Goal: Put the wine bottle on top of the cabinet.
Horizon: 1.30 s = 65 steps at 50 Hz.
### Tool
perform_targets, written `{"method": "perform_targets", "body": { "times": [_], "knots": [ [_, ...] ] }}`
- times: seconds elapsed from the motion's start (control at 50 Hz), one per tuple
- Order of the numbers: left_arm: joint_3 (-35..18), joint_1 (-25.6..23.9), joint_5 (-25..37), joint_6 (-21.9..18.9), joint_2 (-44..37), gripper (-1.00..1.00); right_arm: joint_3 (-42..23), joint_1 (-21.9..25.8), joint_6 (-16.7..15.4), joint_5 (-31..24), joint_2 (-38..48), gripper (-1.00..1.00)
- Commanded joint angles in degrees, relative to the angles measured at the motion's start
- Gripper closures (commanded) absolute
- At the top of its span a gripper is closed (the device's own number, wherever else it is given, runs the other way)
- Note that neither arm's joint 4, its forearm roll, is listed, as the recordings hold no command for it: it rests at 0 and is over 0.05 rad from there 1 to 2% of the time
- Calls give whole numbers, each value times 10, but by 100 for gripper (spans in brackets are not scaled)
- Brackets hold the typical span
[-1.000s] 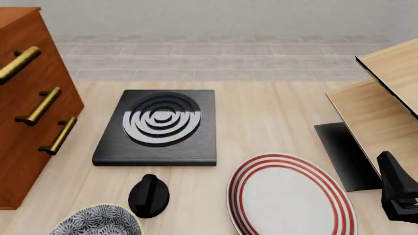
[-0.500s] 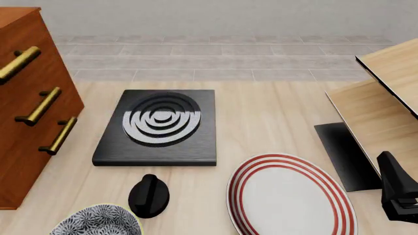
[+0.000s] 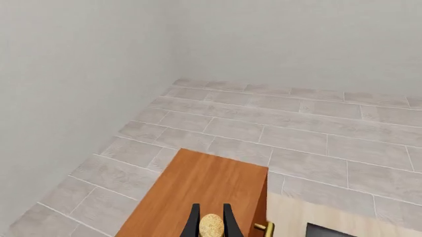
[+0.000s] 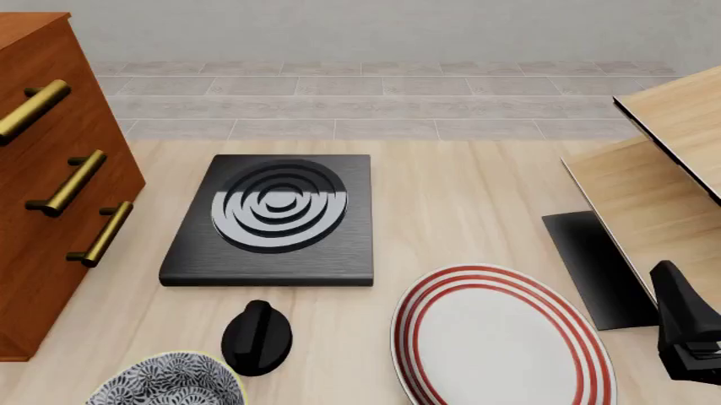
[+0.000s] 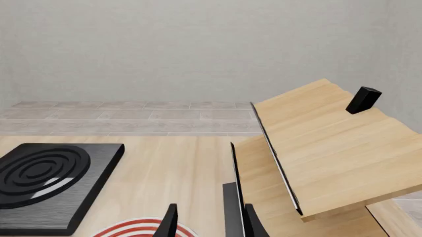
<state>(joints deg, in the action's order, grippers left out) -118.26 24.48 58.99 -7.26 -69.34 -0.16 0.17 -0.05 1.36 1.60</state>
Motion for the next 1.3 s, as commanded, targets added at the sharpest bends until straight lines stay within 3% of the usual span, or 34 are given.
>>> {"method": "perform_targets", "body": {
  "times": [0.02,0.18,0.32,0.48,0.52,0.58,0.68,0.74,0.82,1.08,1.3],
  "knots": [
    [-10,34,-24,9,-31,100,0,0,0,0,0,-100],
    [-17,44,-34,11,-54,100,0,0,0,0,0,-100],
    [-85,57,-22,26,-102,100,0,0,0,0,0,-100],
    [-56,66,-42,29,-105,100,0,0,0,0,0,-100],
    [-81,93,-42,37,-132,100,0,0,0,0,0,-100],
    [-90,84,-33,35,-135,100,0,0,0,0,0,-100],
    [-57,76,-48,31,-124,100,0,0,0,0,0,-100],
    [-69,80,-47,36,-129,100,0,0,0,0,0,-100],
    [-44,64,-44,6,-112,100,0,0,0,0,0,-100],
    [-35,52,-31,7,-99,100,0,0,0,0,0,-100],
    [12,46,-27,1,-71,100,0,0,0,0,0,-100]
  ]
}}
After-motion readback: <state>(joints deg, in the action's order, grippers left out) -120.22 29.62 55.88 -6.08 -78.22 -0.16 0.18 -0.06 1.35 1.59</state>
